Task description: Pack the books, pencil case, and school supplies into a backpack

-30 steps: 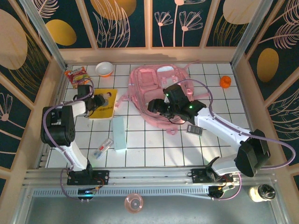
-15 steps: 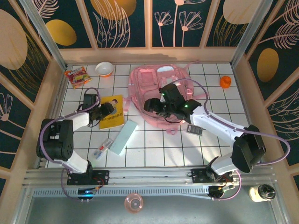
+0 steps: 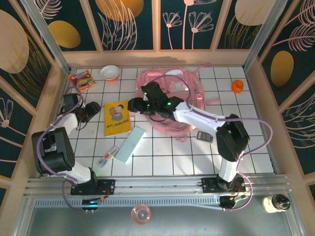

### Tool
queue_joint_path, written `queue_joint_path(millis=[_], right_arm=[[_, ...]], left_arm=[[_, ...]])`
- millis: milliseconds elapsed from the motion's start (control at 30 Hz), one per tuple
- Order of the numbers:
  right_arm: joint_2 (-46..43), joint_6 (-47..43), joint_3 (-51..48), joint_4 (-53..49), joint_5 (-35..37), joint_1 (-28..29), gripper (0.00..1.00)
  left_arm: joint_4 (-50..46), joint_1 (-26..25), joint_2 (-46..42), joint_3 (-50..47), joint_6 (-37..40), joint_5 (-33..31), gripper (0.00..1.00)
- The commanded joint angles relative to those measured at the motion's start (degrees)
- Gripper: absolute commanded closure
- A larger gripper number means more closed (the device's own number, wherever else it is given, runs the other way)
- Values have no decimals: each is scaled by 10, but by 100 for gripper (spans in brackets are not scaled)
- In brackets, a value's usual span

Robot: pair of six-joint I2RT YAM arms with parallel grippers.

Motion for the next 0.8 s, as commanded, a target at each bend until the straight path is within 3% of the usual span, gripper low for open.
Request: queue_joint_path(millis=[0, 433, 767], right_arm=[[48, -29, 51, -1, 12, 6, 39], [218, -82, 181, -54, 14, 12, 41], [298, -99, 236, -113, 30, 14, 44]], left_arm=[[-25, 25, 25, 13, 30, 9, 43], [-40, 44, 94, 50, 87, 44, 44], [14, 43, 102, -6, 76, 151, 52]])
